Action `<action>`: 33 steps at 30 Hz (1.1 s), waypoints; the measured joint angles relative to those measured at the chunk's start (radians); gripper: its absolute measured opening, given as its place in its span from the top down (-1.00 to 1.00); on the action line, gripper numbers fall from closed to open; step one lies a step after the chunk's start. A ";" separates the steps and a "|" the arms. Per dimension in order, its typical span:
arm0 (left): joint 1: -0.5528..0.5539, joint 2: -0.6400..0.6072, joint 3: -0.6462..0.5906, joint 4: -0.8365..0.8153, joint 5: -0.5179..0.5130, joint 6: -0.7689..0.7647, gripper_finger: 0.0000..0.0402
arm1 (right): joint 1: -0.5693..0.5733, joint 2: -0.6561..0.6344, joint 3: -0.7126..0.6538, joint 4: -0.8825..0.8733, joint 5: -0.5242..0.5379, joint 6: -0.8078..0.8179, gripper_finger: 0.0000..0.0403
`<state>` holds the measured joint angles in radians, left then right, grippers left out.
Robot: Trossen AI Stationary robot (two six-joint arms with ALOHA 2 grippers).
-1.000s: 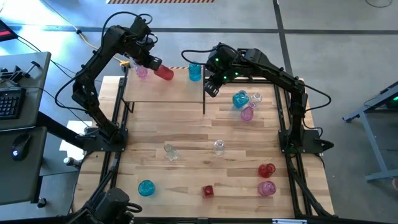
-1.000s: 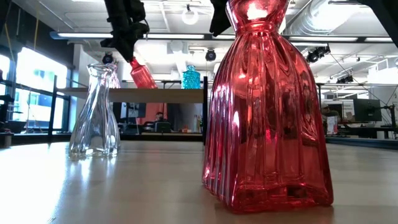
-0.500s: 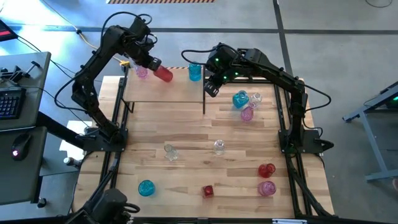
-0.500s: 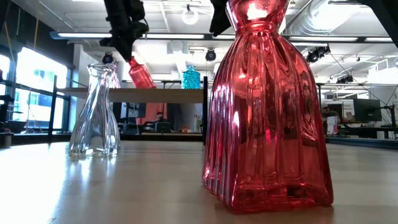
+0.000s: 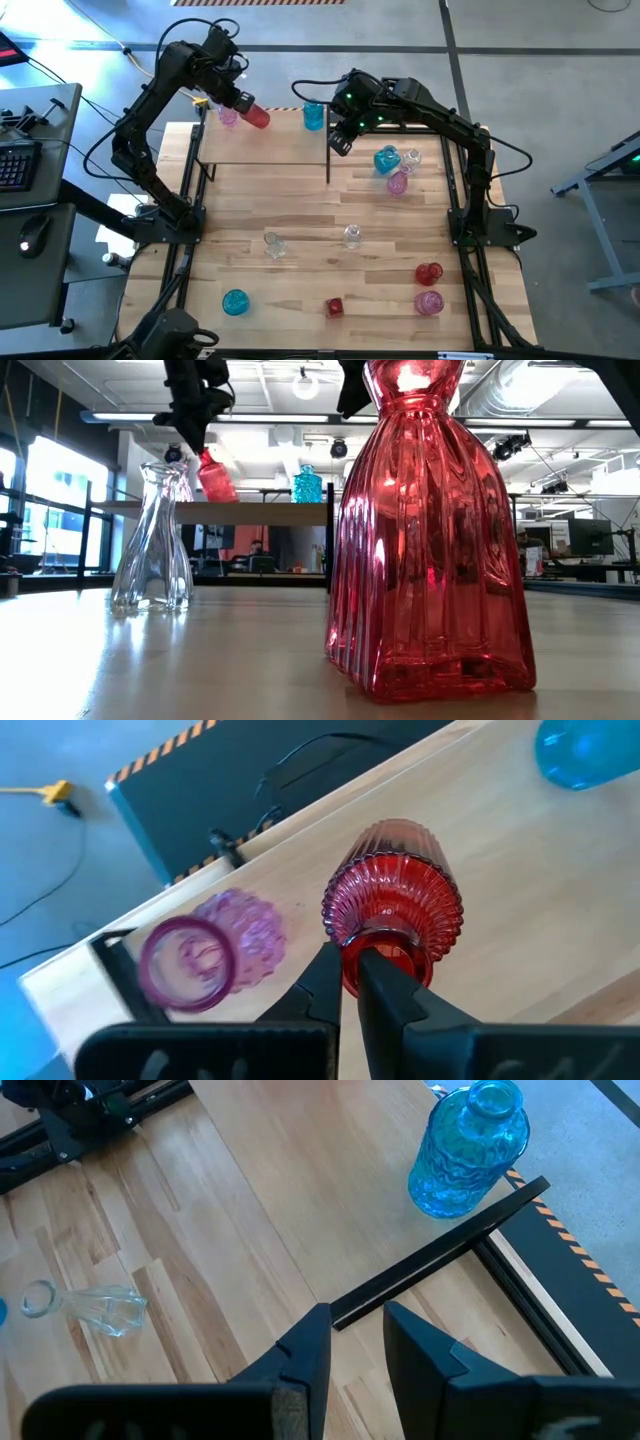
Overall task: Sort vases onto shelf
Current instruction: Put the top left red vase on the shelf
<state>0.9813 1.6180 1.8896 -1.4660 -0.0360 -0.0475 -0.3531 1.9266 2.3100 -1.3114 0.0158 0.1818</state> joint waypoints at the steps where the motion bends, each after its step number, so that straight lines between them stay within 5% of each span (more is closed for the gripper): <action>1: 0.000 0.000 0.000 -0.006 -0.011 0.002 0.97 | 0.000 0.000 0.000 0.000 0.000 0.000 0.62; 33: -0.060 0.029 0.076 -0.048 -0.133 0.050 0.94 | 0.000 0.000 0.000 0.000 0.000 0.000 0.62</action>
<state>0.9218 1.6475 1.9659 -1.5144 -0.1693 0.0021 -0.3534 1.9266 2.3100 -1.3117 0.0154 0.1822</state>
